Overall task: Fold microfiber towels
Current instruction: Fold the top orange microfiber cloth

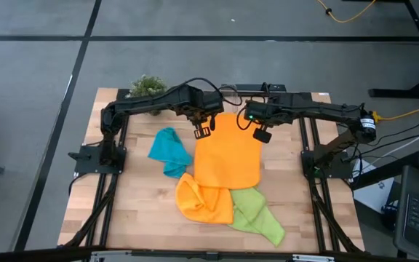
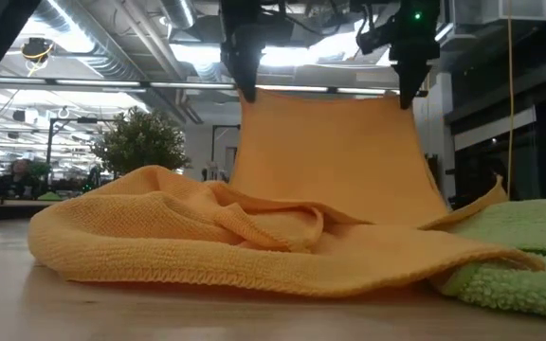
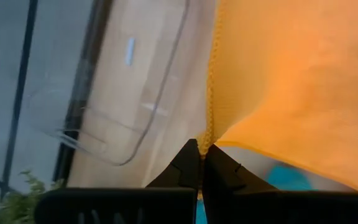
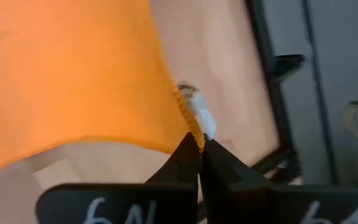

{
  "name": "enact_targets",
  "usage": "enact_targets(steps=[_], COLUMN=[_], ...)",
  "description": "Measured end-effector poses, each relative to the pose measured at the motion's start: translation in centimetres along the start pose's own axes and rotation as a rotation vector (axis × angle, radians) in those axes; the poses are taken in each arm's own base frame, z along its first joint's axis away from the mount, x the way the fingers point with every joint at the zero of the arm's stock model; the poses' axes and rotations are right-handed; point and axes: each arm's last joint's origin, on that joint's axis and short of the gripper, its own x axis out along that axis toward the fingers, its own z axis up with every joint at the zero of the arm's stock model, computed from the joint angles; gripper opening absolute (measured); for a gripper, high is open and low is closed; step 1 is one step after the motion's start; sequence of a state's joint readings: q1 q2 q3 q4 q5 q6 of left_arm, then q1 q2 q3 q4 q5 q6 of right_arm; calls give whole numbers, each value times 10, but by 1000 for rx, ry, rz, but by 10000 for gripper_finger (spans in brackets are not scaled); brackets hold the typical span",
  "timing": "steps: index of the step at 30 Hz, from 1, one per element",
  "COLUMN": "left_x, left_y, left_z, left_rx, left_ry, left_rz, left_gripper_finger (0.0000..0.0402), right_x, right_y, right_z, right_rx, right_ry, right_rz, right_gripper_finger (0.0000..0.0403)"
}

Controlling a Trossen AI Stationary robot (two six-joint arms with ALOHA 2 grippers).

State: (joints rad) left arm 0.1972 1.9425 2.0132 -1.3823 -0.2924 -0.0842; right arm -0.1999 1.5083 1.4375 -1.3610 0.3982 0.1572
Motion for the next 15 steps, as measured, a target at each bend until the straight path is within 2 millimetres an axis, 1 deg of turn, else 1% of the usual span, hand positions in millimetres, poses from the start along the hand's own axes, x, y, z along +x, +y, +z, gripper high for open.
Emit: enact_targets(steps=[7, 13, 15], left_x=[-7, -13, -15], left_y=[-22, -40, -45], left_z=[-5, -9, -11], left_rx=[42, 68, 84], left_ry=[16, 15, 23], left_rz=[-55, -75, -76], left_gripper_finger=[0, 0, 0], right_x=[-8, -15, -14], right_y=[17, 35, 41], right_z=[-3, -7, -10], right_rx=[-28, -48, -66], right_ry=[-7, -14, -14], right_rz=[127, 182, 184], right_gripper_finger=[1, 1, 1])
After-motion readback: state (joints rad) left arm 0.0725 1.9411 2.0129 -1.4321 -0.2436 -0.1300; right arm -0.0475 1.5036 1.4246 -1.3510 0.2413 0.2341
